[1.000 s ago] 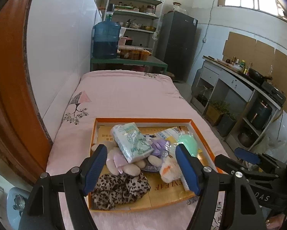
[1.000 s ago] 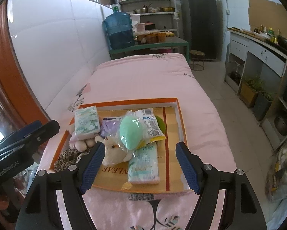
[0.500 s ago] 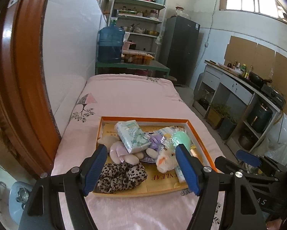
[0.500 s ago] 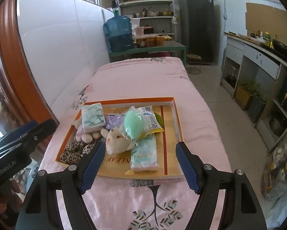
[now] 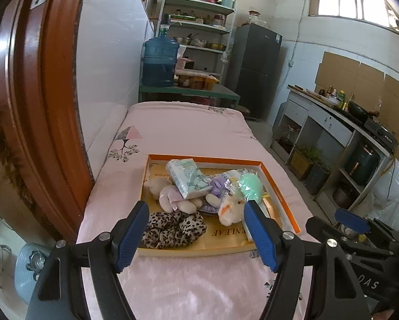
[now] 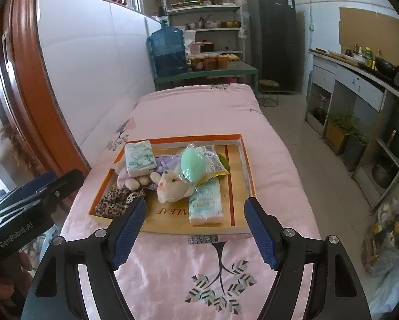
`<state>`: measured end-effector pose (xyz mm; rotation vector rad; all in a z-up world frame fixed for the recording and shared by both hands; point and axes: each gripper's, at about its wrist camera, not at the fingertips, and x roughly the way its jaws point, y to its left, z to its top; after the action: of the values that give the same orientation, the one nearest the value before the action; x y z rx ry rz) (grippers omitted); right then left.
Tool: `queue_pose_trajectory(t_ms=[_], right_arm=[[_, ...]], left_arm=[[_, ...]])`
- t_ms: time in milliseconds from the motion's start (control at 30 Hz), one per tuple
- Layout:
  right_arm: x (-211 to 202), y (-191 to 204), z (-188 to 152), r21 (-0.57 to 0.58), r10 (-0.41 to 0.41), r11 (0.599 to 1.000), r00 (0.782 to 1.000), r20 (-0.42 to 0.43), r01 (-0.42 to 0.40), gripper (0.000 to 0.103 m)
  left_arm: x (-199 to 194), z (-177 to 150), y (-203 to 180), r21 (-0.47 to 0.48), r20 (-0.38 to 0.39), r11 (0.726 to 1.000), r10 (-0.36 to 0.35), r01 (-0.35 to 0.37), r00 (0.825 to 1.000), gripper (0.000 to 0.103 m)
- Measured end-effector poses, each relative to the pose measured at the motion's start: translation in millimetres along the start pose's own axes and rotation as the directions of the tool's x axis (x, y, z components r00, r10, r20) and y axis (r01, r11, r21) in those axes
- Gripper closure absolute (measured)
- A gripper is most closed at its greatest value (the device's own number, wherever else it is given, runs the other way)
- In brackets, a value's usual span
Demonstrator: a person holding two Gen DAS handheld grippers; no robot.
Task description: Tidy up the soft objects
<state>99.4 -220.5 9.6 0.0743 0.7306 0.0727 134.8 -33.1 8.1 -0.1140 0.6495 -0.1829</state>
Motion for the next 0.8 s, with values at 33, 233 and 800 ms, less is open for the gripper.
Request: queue_pose_trajectory(t_ms=[33,233,800], right_arm=[[-2.5,0.8,-0.3,0.001,0.0,1.0,1.0,0.003,0.0,0.026],[-13.7,8.3,-5.2,-0.009,0.001,1.0,1.0,0.015,-0.001,0.026],[-53.2,24.9,-17.0,-0.046,0.001,0.999,0.997,0.08,0.003,0.026]], left_arm=[[-1.7,-0.9,0.5,-0.001,0.001,1.0,0.002,-0.002,1.0,0.03],[-10.1,-7.8,0.7,0.001,-0.005,1.0,0.004,-0.004,1.0,0.03],[-49.9,-22.0,1.0,-0.013,0.041,0.999,0.046,-0.045,0.998,0.03]])
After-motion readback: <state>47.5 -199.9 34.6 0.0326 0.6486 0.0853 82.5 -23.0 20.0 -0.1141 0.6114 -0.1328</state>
